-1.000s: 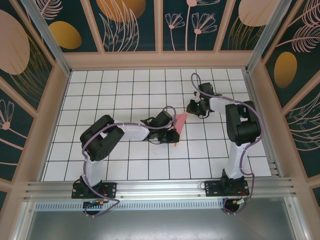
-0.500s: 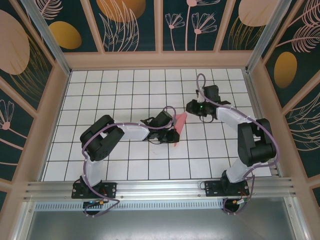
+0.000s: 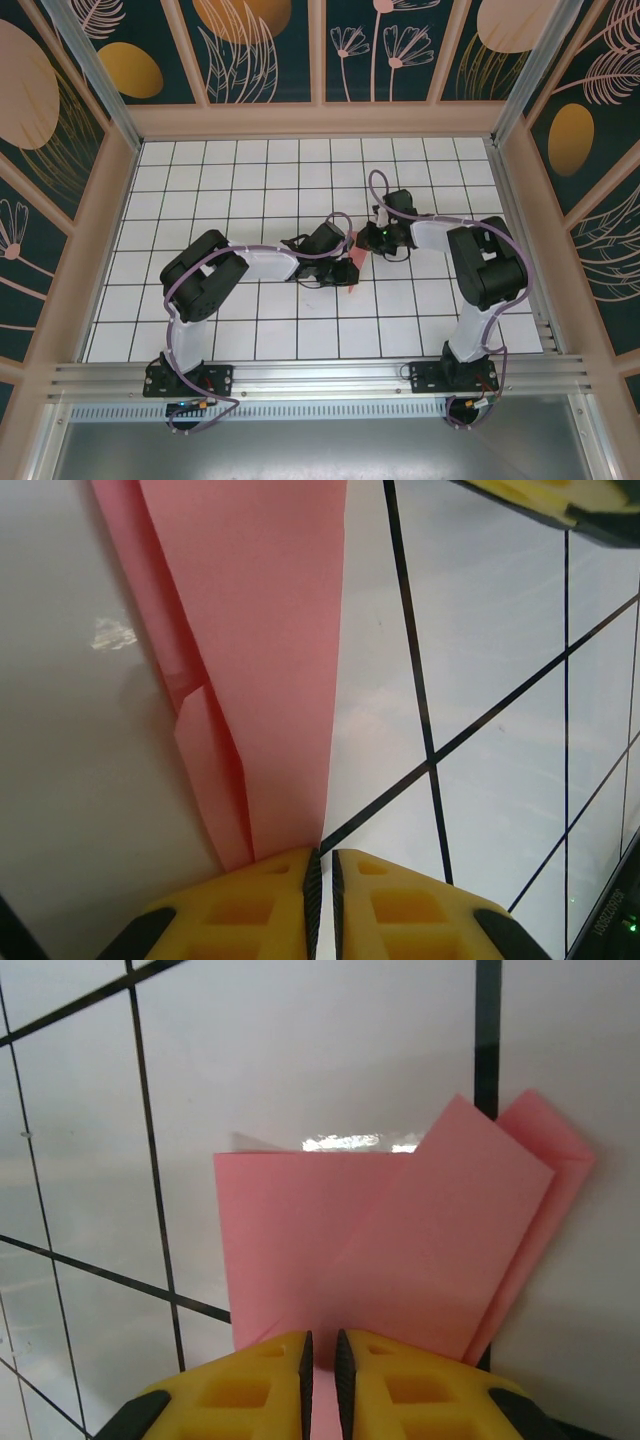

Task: Fold a paper plane with a square sheet of paper (fold left side to right side)
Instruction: Fold the wing for the fifth time at the center of the table.

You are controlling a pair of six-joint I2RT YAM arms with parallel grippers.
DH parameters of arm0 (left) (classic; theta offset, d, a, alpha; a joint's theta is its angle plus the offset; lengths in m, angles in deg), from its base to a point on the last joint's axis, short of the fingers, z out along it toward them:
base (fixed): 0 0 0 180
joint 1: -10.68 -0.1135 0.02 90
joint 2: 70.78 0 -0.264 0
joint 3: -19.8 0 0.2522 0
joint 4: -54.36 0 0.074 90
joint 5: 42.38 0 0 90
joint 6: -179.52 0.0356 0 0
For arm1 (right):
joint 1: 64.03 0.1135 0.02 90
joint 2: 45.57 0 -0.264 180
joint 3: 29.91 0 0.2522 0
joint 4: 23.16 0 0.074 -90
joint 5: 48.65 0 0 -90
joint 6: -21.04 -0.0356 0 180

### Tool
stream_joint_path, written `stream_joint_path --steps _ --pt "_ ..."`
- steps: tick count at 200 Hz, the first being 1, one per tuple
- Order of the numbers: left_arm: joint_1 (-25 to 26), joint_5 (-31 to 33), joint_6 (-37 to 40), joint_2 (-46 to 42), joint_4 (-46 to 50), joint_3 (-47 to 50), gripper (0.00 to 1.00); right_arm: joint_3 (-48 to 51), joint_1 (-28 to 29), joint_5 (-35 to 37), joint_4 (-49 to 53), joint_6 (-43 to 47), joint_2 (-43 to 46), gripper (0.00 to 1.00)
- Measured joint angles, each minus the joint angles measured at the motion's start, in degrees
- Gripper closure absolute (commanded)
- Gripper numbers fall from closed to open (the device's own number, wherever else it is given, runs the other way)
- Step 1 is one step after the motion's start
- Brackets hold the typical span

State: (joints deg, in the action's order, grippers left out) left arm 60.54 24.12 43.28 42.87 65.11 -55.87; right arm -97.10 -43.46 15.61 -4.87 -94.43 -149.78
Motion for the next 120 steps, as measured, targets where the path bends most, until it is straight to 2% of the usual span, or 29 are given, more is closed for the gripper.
stream_joint_path --steps 42,120 --pt "1.0 1.4 2.8 -0.9 -0.2 1.0 0.83 -0.2 0.1 0.3 0.4 0.0 -0.1 0.81" --pt "2.2 2.0 2.8 -3.5 -3.3 5.6 0.83 -0.9 0.3 0.1 2.0 0.0 -0.4 0.81"
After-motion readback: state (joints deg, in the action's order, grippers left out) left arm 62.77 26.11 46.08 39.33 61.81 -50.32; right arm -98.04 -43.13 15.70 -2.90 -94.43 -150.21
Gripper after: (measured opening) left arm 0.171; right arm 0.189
